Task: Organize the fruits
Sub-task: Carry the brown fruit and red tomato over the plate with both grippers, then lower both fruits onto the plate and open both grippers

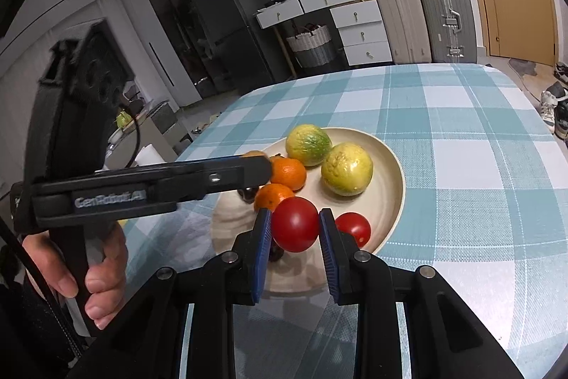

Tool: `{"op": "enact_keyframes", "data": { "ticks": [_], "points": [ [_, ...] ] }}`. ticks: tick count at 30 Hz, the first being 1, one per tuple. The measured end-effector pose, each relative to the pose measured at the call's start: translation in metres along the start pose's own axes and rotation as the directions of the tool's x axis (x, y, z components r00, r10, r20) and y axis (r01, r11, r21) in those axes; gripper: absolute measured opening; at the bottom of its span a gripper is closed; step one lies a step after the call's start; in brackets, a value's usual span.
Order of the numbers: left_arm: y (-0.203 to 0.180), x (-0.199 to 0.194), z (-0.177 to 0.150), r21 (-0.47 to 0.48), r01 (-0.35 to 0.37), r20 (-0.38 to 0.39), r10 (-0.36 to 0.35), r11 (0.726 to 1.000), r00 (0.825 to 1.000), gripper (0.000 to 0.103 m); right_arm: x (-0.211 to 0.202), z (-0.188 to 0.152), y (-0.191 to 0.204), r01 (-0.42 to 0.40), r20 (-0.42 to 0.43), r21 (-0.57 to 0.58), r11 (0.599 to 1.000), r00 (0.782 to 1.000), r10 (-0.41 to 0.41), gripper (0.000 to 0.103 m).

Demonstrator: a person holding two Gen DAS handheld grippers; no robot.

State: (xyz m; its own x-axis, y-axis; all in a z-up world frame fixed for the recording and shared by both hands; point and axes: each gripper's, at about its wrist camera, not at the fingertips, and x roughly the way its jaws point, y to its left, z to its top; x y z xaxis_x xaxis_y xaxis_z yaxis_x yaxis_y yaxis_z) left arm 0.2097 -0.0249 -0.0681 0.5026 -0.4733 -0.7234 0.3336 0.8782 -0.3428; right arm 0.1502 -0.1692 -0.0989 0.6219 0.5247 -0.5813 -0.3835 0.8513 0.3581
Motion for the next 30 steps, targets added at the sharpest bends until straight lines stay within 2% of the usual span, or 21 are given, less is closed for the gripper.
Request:
{"op": "enact_keyframes", "data": {
  "ticks": [8,16,20,23,30],
  "points": [
    [0.008,0.023,0.006,-0.024,0.03,-0.036,-0.031,0.999,0.999,0.026,0.011,0.001,-0.005,0.018,-0.024,-0.003,1.0,1.0,-0.018,0.027],
    [0.014,0.033,0.008,-0.071,0.091,-0.069,-0.096,0.993,0.993,0.026,0.02,0.004,-0.003,0.015,-0.039,-0.007,1.0,0.999,-0.016,0.027],
    [0.01,0.031,0.011,-0.067,0.103,-0.061,-0.107,0.992,0.992,0.026,0.016,0.006,-0.004,0.038,-0.017,-0.007,0.999,0.999,-0.039,0.032],
    [0.009,0.026,0.012,-0.067,0.1,-0.049,-0.103,0.993,0.993,0.034,0.007,0.005,-0.005,0.037,0.007,-0.006,0.999,0.999,-0.037,0.041],
    [0.006,0.005,0.013,-0.066,0.093,-0.005,-0.093,0.993,0.996,0.038,-0.017,0.0,-0.006,0.049,0.067,0.008,0.999,0.997,-0.049,0.045]
  ]
}}
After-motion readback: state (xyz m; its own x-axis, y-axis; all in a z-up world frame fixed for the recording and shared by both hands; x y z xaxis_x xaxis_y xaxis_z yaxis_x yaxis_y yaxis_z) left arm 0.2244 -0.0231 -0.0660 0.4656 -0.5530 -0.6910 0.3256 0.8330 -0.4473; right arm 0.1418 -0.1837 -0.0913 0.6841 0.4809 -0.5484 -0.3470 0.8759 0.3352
